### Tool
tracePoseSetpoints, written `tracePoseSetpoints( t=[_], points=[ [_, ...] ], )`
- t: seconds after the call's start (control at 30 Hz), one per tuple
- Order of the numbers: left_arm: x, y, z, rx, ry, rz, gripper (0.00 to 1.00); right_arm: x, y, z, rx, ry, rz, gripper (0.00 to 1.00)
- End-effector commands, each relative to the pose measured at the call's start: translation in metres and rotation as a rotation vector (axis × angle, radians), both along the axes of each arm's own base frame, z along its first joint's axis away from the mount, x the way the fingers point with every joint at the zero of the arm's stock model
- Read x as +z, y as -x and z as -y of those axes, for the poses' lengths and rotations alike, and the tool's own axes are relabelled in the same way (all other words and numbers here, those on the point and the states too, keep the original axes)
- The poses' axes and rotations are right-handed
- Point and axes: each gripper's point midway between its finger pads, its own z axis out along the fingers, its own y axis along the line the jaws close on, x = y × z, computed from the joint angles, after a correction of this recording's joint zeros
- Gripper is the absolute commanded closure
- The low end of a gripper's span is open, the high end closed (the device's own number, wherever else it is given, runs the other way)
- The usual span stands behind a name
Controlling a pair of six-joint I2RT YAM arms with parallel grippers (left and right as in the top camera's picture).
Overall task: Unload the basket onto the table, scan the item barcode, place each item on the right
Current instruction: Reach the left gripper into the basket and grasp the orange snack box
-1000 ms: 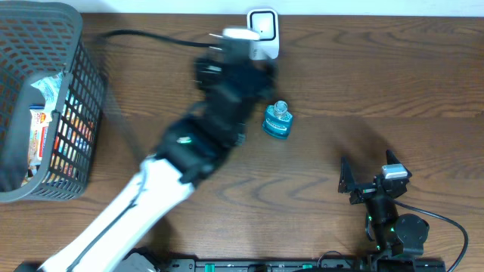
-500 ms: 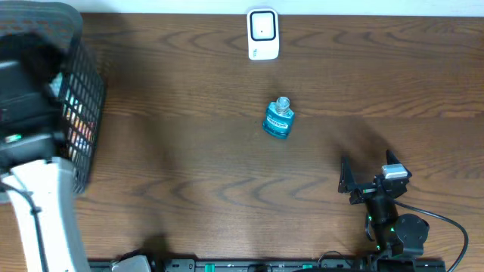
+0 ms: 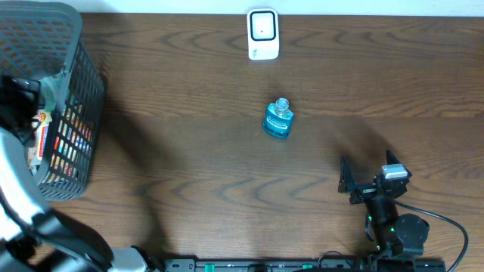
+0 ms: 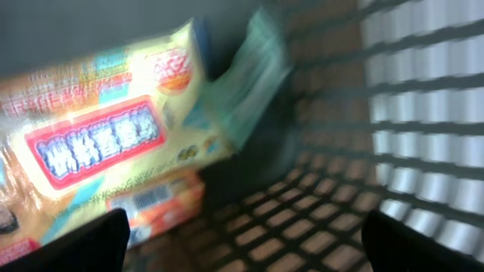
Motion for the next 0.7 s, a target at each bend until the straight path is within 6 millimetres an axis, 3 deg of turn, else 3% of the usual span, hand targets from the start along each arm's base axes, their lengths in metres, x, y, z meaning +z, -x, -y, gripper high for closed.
tracePoseSetpoints(
  t=[0.0,0.13,0.27,0.67],
  points=[
    [-0.028,-0.005,0.007,0.027,0.138,-0.030,0.02,-0.001,0.000,0.001,-0.009,-0.013,-0.005,0.01],
    [-0.060,-0.002,0.011,0.029,0.209,-0.110,0.02,-0.001,0.000,0.001,-0.009,-0.013,-0.004,0.01],
    [-0.078,0.004,0.016,0.031,0.253,-0.166,0.02,-0.001,0.000,0.001,-0.009,-0.013,-0.005,0.01],
    [-0.090,0.010,0.018,0.033,0.265,-0.217,0.02,-0.001,0.000,0.001,-0.009,-0.013,-0.004,0.01]
  ],
)
